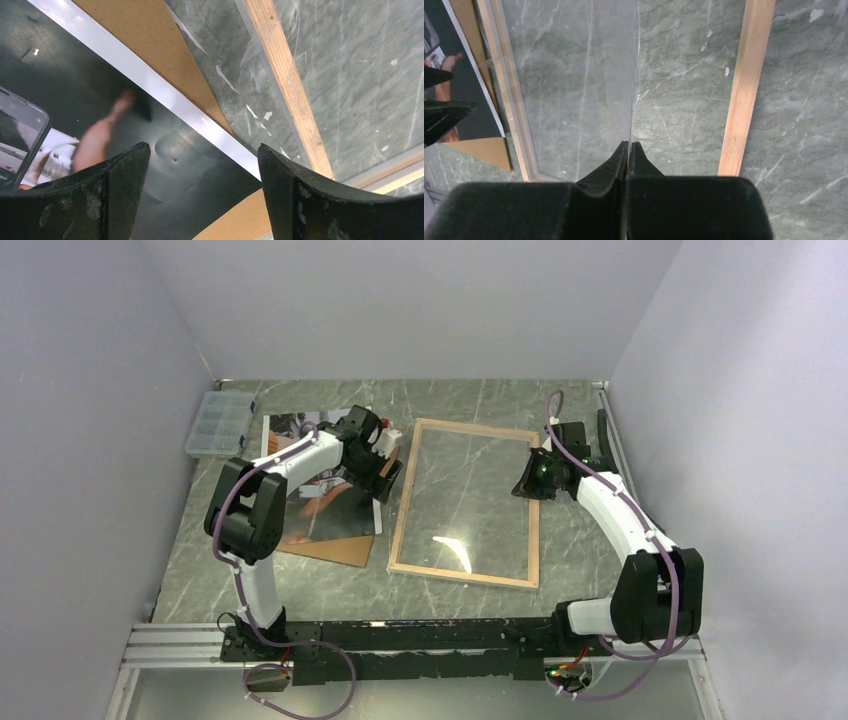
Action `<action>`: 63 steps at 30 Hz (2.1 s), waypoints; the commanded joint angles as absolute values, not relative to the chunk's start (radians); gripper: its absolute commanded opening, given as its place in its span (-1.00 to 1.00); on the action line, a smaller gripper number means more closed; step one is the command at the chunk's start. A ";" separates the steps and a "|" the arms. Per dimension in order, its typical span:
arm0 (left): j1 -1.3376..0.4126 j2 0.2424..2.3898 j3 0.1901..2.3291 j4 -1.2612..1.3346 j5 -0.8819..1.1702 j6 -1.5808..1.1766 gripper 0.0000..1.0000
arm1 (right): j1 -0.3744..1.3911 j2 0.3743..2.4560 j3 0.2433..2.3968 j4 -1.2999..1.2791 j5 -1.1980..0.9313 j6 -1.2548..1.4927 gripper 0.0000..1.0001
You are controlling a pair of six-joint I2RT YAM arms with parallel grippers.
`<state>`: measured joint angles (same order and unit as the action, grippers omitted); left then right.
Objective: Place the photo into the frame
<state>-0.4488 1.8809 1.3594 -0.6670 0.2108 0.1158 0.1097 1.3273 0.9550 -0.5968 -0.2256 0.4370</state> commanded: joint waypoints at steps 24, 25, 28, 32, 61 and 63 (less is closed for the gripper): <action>-0.468 1.913 1.394 -0.614 0.198 0.124 0.64 | 0.056 1.302 0.899 -0.501 -0.230 0.436 -1.00; -0.469 1.913 1.392 -0.612 0.196 0.126 0.64 | 0.057 1.301 0.899 -0.493 -0.234 0.432 -1.00; -0.475 1.920 1.386 -0.609 0.196 0.130 0.62 | 0.057 1.299 0.904 -0.478 -0.233 0.422 -1.00; -0.485 1.928 1.383 -0.607 0.189 0.138 0.61 | 0.057 1.289 0.907 -0.459 -0.238 0.415 -1.00; -0.528 1.965 1.410 -0.625 0.174 0.167 0.57 | 0.055 1.364 1.011 -0.510 -0.363 0.362 -1.00; -0.528 1.969 1.399 -0.618 0.171 0.171 0.54 | 0.054 1.360 0.990 -0.499 -0.377 0.394 -1.00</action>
<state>-0.5198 1.9495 1.3804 -0.6323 0.1780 0.1459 0.0593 1.3655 1.0065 -0.5396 -0.3500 0.3630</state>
